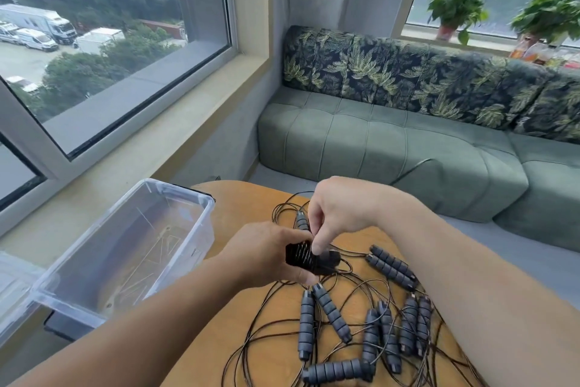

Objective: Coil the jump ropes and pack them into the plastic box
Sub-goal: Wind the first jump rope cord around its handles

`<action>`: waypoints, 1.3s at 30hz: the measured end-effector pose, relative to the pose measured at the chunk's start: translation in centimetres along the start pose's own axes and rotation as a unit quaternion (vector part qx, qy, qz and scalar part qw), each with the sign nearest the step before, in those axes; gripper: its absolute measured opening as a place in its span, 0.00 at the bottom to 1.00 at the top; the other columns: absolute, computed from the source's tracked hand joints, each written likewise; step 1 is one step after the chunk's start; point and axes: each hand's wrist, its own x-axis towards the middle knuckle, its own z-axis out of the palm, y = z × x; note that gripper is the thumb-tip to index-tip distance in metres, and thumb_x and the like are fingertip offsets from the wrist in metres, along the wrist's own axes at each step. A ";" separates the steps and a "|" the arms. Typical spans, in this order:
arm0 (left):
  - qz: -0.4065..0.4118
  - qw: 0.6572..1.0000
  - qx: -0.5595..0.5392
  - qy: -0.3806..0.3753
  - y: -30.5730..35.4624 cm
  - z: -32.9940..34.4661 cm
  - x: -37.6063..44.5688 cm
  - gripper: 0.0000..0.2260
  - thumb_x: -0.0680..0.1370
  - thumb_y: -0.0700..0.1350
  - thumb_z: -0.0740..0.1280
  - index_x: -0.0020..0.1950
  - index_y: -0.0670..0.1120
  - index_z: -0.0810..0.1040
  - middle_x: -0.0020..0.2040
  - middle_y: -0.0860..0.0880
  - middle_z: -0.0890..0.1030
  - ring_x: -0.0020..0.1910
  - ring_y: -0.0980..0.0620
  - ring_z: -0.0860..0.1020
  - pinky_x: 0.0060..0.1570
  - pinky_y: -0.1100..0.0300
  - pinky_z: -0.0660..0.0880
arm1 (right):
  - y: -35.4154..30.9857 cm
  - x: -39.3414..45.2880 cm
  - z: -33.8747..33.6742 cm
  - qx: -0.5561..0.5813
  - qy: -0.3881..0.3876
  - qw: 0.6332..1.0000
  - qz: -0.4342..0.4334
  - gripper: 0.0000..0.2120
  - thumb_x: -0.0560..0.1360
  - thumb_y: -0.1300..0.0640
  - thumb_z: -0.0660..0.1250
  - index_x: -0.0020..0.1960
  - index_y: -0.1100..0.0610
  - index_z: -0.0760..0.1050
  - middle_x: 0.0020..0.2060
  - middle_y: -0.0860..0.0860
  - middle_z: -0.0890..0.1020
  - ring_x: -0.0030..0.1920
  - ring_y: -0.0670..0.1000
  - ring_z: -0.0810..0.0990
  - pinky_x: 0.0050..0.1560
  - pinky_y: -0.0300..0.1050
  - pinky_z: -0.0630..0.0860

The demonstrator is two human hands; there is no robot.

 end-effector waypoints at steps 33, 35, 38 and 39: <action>-0.097 0.974 -0.086 0.184 -3.4 1.5 2.0 0.17 0.75 0.62 0.67 0.62 0.63 0.68 0.50 0.58 0.77 0.47 0.52 0.77 0.46 0.49 0.78 | -1.9 2.2 7.6 0.123 0.037 0.976 0.173 0.10 0.81 0.57 0.58 0.52 0.58 0.78 0.42 0.54 0.80 0.41 0.54 0.79 0.39 0.46 0.76; -0.065 0.982 -0.032 0.172 -3.2 1.4 2.1 0.18 0.75 0.61 0.67 0.61 0.61 0.66 0.54 0.59 0.76 0.49 0.51 0.78 0.47 0.49 0.78 | -2.5 1.5 6.6 0.031 0.028 0.986 0.164 0.07 0.80 0.58 0.59 0.51 0.58 0.76 0.39 0.52 0.77 0.40 0.53 0.78 0.39 0.45 0.76; -0.051 0.990 0.051 0.123 -2.9 0.8 1.8 0.20 0.74 0.64 0.67 0.61 0.60 0.65 0.55 0.58 0.76 0.49 0.51 0.79 0.47 0.49 0.78 | -3.2 0.4 4.7 -0.078 0.017 0.987 0.139 0.03 0.79 0.58 0.61 0.47 0.56 0.71 0.34 0.50 0.72 0.33 0.50 0.72 0.33 0.43 0.71; -0.046 0.990 0.079 0.109 -2.6 0.5 1.6 0.22 0.74 0.65 0.67 0.63 0.60 0.66 0.56 0.59 0.77 0.51 0.52 0.79 0.48 0.51 0.77 | -3.2 0.2 4.1 -0.110 0.012 0.986 0.126 0.02 0.79 0.57 0.62 0.47 0.55 0.71 0.34 0.50 0.72 0.33 0.50 0.73 0.32 0.43 0.71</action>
